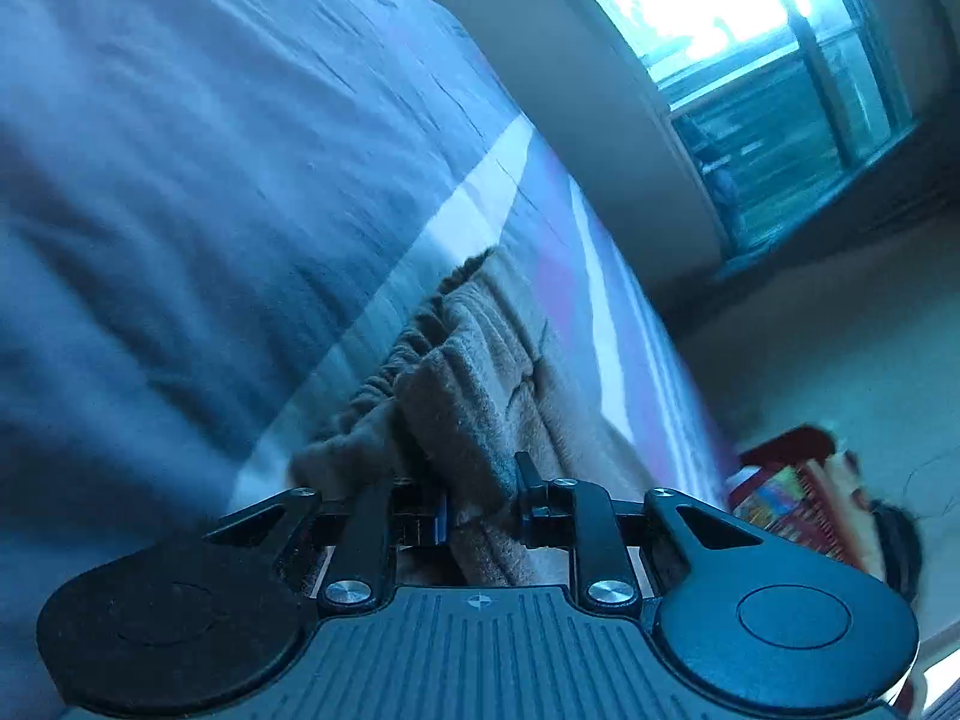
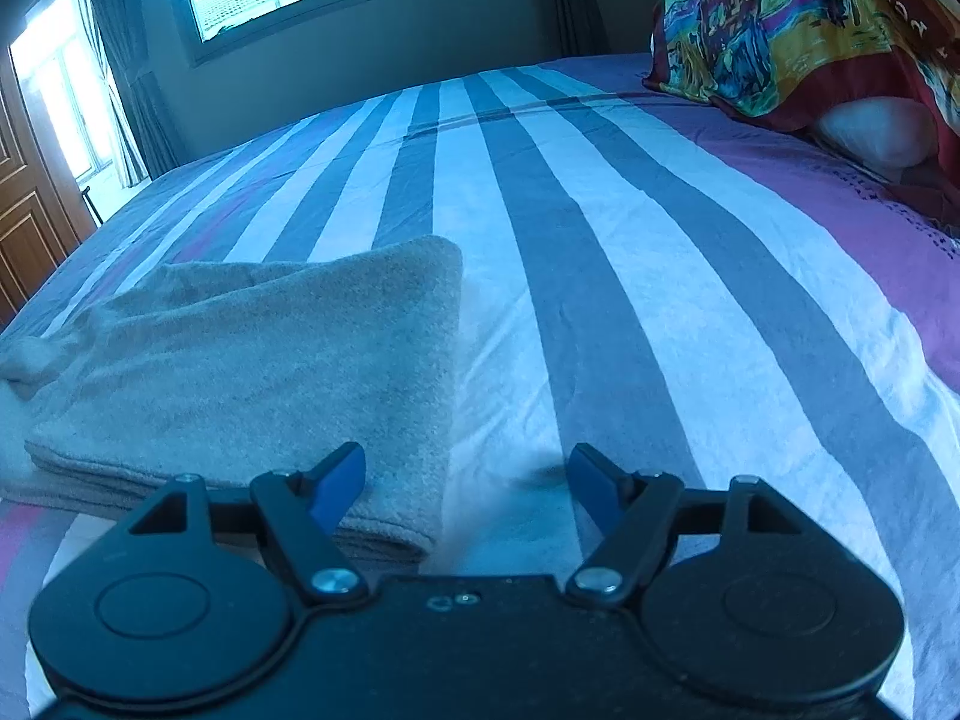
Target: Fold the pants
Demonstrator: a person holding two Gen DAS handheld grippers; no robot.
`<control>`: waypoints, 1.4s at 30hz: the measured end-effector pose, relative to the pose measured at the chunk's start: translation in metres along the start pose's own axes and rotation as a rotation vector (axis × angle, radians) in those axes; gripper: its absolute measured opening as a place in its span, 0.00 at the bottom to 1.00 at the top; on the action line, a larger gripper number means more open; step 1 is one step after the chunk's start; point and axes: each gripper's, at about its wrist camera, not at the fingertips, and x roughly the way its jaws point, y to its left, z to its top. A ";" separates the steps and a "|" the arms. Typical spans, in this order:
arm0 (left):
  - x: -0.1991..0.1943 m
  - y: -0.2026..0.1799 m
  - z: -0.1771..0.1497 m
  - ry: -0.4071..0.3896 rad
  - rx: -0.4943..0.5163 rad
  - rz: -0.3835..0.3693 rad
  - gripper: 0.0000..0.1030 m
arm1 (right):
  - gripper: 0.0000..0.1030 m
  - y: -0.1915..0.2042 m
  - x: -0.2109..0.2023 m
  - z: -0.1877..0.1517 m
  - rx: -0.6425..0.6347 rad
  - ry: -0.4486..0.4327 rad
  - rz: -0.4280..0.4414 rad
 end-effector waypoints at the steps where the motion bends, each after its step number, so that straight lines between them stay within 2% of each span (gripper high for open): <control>1: -0.010 -0.003 -0.004 -0.024 0.019 0.000 0.32 | 0.73 0.000 0.000 0.000 -0.002 -0.002 0.000; 3: -0.030 -0.003 -0.013 -0.079 0.032 -0.023 0.51 | 0.74 -0.001 0.001 -0.001 -0.001 -0.003 0.004; 4: -0.041 -0.002 -0.017 -0.109 0.026 -0.033 0.74 | 0.74 -0.002 0.001 -0.001 0.005 -0.004 0.006; 5: -0.053 -0.001 -0.022 -0.141 0.023 -0.010 0.85 | 0.74 -0.003 0.001 -0.001 0.013 -0.006 0.009; 6: -0.062 0.000 -0.027 -0.170 0.023 0.005 0.85 | 0.74 -0.004 0.000 -0.001 0.019 -0.008 0.012; 7: -0.062 0.003 -0.029 -0.170 0.015 -0.011 0.85 | 0.74 -0.004 0.000 -0.001 0.019 -0.010 0.013; 9: -0.058 0.007 -0.034 -0.107 0.001 -0.020 0.84 | 0.74 -0.004 0.000 -0.002 0.014 -0.010 0.012; 10: -0.050 0.005 -0.036 -0.080 0.027 0.002 0.84 | 0.75 -0.004 0.000 -0.003 0.014 -0.011 0.013; 12: -0.032 0.007 -0.035 -0.053 0.032 0.011 0.81 | 0.75 -0.005 0.001 -0.003 0.019 -0.010 0.013; 14: -0.012 0.015 -0.030 -0.055 0.012 -0.015 0.77 | 0.75 -0.003 0.001 -0.003 0.017 -0.009 0.009; 16: 0.003 0.021 -0.027 -0.092 -0.033 -0.054 0.77 | 0.75 -0.002 -0.001 -0.003 0.011 -0.007 0.003; 17: 0.014 0.023 -0.026 -0.108 -0.047 -0.077 0.66 | 0.75 -0.002 -0.001 -0.002 0.010 -0.006 0.001; 18: 0.021 0.027 -0.027 -0.122 -0.052 -0.079 0.40 | 0.75 -0.001 -0.002 -0.002 0.008 -0.005 -0.002; 19: 0.027 0.032 -0.028 -0.136 -0.106 -0.108 0.33 | 0.75 -0.001 -0.002 -0.002 0.006 -0.005 -0.006; 20: 0.023 0.031 -0.030 -0.193 -0.149 -0.187 0.33 | 0.75 0.000 -0.003 -0.002 0.004 -0.004 -0.008; 21: 0.015 0.022 -0.033 -0.235 -0.120 -0.234 0.33 | 0.75 0.000 -0.002 -0.002 0.002 -0.001 -0.010; 23: -0.001 0.017 -0.042 -0.297 -0.100 -0.284 0.33 | 0.76 0.001 -0.002 0.001 -0.003 0.002 -0.019; 24: -0.005 0.023 -0.047 -0.309 -0.098 -0.243 0.33 | 0.76 0.002 -0.003 0.002 -0.006 -0.002 -0.024; 25: -0.002 0.035 -0.050 -0.276 -0.104 -0.126 0.33 | 0.76 0.001 -0.002 0.003 -0.008 -0.004 -0.027; 26: 0.004 0.048 -0.054 -0.235 -0.137 -0.057 0.31 | 0.76 -0.001 0.000 0.003 -0.002 -0.002 -0.027; 27: 0.006 0.051 -0.056 -0.239 -0.146 -0.069 0.31 | 0.76 -0.002 0.002 0.002 0.007 0.000 -0.026; 30: 0.012 0.033 -0.053 -0.227 -0.101 0.001 0.33 | 0.76 -0.003 0.003 0.003 0.030 -0.004 -0.022; 32: 0.010 0.026 -0.052 -0.225 -0.113 0.010 0.33 | 0.76 -0.004 0.000 0.004 0.036 -0.024 -0.020; 35: -0.003 0.000 -0.046 -0.254 -0.032 -0.014 0.33 | 0.76 -0.018 -0.007 0.003 0.066 -0.061 -0.025; 40: -0.014 -0.091 -0.039 -0.257 0.250 -0.054 0.33 | 0.76 -0.064 -0.021 0.002 0.155 -0.139 -0.059; 42: -0.006 -0.120 -0.037 -0.239 0.309 -0.098 0.33 | 0.76 -0.081 -0.025 0.003 0.175 -0.162 -0.072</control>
